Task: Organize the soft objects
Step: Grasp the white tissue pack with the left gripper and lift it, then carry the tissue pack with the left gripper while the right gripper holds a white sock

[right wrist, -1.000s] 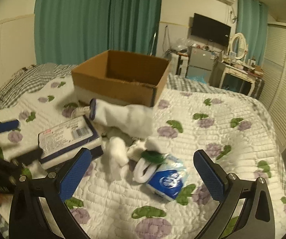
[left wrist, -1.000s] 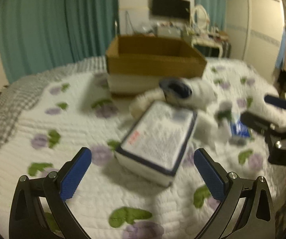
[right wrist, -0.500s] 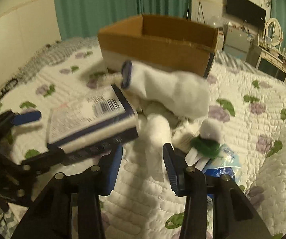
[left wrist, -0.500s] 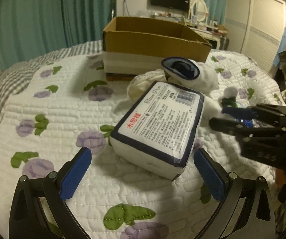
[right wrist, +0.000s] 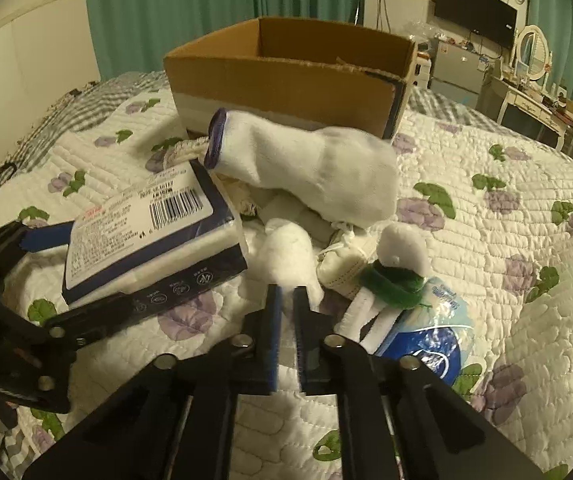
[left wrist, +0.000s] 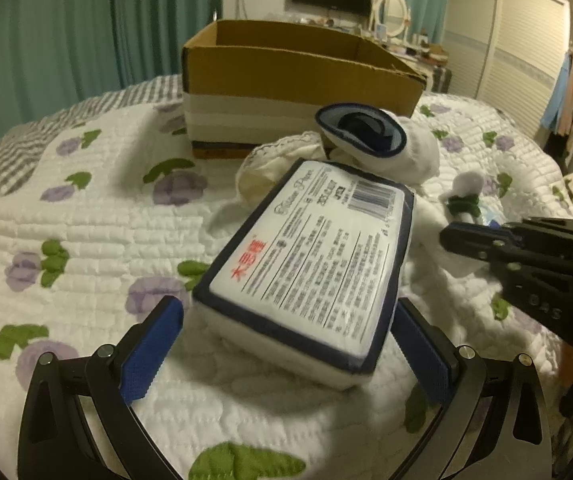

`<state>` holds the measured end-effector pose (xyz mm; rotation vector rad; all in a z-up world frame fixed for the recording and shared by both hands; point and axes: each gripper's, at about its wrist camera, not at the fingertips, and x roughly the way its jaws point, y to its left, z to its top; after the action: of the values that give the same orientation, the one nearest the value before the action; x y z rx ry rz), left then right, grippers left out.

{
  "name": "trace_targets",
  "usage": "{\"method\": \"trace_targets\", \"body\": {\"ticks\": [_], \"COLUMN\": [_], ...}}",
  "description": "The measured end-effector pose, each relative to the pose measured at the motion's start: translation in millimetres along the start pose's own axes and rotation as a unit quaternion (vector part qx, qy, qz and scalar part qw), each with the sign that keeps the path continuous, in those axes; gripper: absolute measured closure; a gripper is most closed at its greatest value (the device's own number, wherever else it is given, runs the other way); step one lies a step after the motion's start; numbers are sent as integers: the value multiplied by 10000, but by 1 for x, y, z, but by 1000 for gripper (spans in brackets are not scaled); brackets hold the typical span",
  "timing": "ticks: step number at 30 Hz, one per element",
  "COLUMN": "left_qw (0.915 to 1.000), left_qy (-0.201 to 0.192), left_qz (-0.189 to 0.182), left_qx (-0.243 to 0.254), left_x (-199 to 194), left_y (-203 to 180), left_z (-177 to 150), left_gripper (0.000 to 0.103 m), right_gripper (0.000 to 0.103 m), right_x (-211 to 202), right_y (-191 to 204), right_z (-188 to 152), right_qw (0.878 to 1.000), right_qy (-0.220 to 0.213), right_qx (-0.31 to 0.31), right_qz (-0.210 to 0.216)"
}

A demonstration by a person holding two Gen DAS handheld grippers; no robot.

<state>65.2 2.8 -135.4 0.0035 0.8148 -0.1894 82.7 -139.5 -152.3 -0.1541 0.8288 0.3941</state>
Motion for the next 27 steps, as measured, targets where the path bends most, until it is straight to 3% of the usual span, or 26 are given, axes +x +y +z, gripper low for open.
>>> {"method": "trace_targets", "body": {"ticks": [4, 11, 12, 14, 15, 16, 20, 27], "left_qw": [9998, 9996, 9994, 9989, 9982, 9975, 9938, 9910], "left_qy": [-100, -269, -309, -370, -385, -373, -402, -428], "left_qz": [-146, 62, 120, 233, 290, 322, 654, 719], "left_qx": [-5, 41, -11, -193, -345, -499, -802, -1046], "left_x": [9, -1, -5, -14, -19, -22, -30, -30], "left_y": [-1, -6, -5, 1, 5, 8, 17, 26], "left_z": [2, 0, 0, -3, -4, -5, -7, -6], "left_gripper": [5, 14, 14, 15, 15, 15, 15, 15], "right_gripper": [101, 101, 98, 83, 69, 65, 65, 65], "right_x": [-8, -15, -13, -8, -6, -4, 3, 29], "right_y": [-3, 0, 0, 0, -1, -1, 1, 4], "right_z": [0, 1, 2, 1, 1, 0, 1, 4], "right_qw": [9997, 9991, 9994, 9995, 9996, 9996, 9998, 9998], "right_qy": [-171, -355, -305, -223, -201, -186, -137, 104], "right_qx": [120, 104, 112, 112, 114, 127, 120, 132], "right_qz": [-106, -192, -154, -171, -178, -168, -100, -147]}}
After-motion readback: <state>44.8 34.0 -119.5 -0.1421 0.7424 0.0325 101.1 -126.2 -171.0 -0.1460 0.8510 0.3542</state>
